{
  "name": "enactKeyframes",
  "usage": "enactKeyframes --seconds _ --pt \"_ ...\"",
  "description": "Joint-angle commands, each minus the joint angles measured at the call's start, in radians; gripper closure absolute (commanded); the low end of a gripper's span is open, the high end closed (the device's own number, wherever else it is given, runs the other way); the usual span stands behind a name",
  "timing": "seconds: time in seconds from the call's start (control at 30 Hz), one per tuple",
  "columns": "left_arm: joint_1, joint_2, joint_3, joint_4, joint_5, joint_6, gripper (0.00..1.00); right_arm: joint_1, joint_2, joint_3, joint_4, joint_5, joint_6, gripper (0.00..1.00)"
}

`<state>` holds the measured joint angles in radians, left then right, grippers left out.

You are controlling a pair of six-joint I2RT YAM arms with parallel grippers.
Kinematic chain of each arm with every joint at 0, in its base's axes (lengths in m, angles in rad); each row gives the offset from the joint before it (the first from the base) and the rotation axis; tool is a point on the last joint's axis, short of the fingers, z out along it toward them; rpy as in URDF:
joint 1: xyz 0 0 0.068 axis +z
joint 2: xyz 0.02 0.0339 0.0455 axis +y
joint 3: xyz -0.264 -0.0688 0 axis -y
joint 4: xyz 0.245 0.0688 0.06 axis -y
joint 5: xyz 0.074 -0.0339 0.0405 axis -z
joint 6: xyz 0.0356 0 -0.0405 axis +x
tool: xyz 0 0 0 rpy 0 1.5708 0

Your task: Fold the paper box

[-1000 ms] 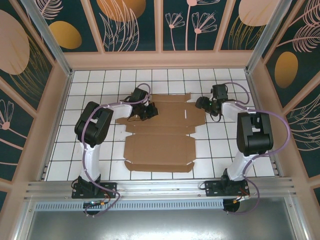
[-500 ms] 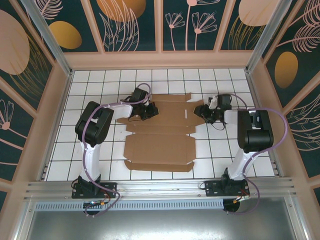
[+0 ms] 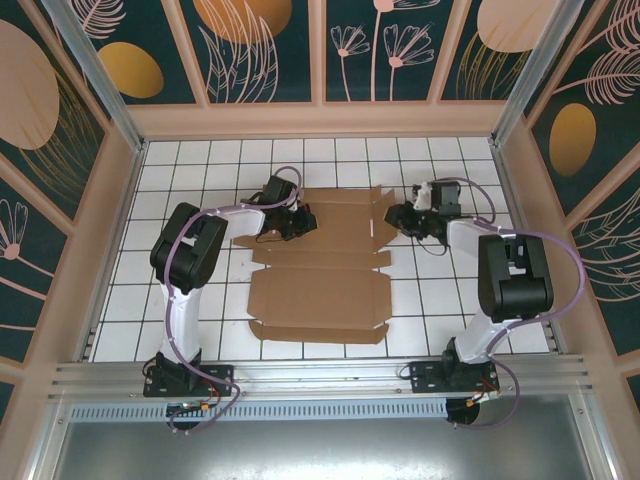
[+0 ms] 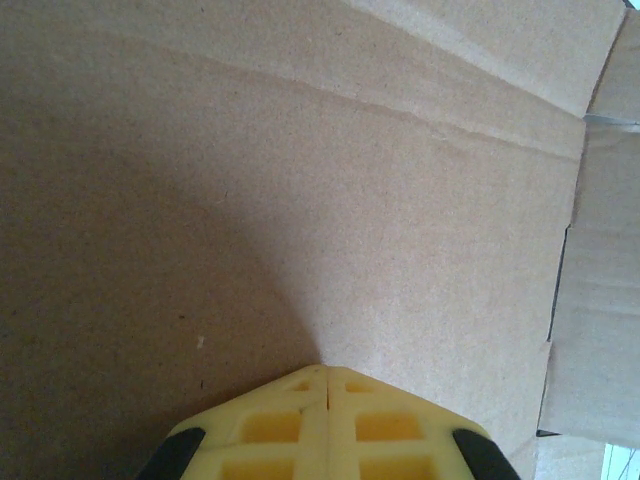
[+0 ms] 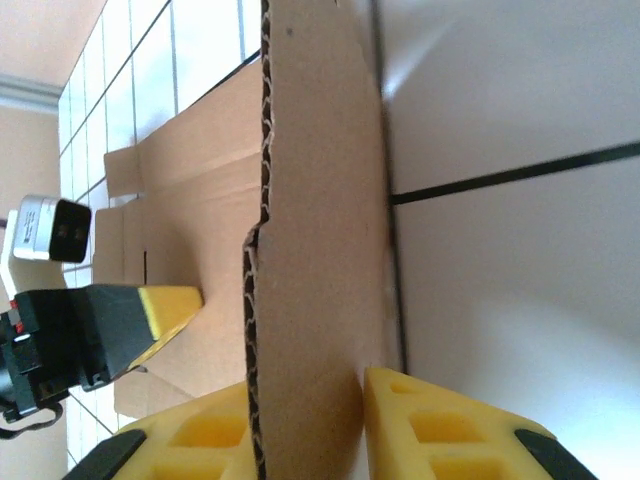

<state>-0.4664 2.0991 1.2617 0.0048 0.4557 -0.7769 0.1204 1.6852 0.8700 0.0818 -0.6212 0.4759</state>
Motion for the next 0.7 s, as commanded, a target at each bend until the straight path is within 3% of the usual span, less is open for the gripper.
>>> enactKeyframes --seconds 0.0,0.2,0.3,0.43,0.67 --pt "0.006 0.038 -0.021 -0.011 -0.036 -0.010 1.00 0.098 0.003 0.059 -0.101 0.094 -0.036 0.75" --pt "0.006 0.039 -0.022 -0.012 -0.034 -0.010 1.00 0.209 0.061 0.121 -0.121 0.156 -0.031 0.71" --pt "0.006 0.036 -0.022 -0.012 -0.032 -0.009 1.00 0.257 0.112 0.172 -0.155 0.209 -0.040 0.63" --pt "0.005 0.032 -0.024 -0.016 -0.037 -0.005 1.00 0.334 0.196 0.260 -0.217 0.304 -0.056 0.42" --pt "0.006 0.029 -0.025 -0.022 -0.042 0.000 1.00 0.364 0.271 0.331 -0.277 0.411 -0.071 0.30"
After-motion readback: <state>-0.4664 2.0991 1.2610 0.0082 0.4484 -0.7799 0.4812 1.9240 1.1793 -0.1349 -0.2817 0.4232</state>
